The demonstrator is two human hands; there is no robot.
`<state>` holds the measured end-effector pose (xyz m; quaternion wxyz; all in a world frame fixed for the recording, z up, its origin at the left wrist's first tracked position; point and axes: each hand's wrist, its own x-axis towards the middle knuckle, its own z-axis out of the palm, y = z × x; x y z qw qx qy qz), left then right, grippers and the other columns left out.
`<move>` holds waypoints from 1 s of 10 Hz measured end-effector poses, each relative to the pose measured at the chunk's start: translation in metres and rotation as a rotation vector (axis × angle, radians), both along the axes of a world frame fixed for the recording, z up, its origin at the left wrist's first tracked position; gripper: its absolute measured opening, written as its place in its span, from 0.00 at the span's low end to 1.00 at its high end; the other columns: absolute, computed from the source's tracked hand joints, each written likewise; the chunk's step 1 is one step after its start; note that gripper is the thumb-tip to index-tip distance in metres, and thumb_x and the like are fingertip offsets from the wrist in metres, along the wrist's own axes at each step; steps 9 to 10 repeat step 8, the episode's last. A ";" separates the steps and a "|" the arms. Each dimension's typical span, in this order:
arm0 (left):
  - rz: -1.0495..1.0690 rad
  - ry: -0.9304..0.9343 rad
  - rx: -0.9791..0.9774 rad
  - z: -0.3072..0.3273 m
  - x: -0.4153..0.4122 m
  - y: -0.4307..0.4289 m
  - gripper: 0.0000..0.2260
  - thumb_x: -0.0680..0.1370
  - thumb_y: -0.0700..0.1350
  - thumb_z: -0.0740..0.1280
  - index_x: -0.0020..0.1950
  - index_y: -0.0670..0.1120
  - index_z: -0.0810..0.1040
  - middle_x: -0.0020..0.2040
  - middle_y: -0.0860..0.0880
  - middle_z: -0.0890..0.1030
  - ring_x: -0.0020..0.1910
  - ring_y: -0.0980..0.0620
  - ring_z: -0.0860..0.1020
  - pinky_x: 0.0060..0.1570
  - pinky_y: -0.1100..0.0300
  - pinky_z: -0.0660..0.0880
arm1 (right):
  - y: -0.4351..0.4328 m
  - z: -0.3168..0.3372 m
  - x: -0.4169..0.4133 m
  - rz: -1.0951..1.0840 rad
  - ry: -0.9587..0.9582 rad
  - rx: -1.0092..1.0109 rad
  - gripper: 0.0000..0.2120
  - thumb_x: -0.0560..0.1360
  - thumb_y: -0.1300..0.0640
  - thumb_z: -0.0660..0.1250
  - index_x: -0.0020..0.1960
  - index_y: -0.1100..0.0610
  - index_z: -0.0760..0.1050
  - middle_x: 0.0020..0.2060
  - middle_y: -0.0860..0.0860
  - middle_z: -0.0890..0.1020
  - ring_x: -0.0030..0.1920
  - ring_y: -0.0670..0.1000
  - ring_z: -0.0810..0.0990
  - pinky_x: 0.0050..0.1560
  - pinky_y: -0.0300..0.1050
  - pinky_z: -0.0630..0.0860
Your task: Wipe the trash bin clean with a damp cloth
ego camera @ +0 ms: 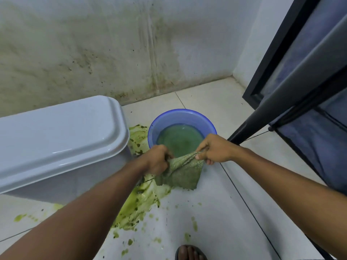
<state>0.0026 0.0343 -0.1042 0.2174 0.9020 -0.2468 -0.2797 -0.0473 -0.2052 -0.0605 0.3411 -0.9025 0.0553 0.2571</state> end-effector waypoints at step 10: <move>-0.183 -0.454 -0.139 -0.057 -0.038 -0.003 0.16 0.69 0.42 0.65 0.56 0.45 0.80 0.51 0.48 0.81 0.50 0.43 0.75 0.52 0.48 0.75 | 0.051 -0.071 -0.027 0.146 -0.329 -0.305 0.11 0.71 0.51 0.67 0.50 0.53 0.81 0.47 0.50 0.82 0.52 0.55 0.79 0.53 0.50 0.79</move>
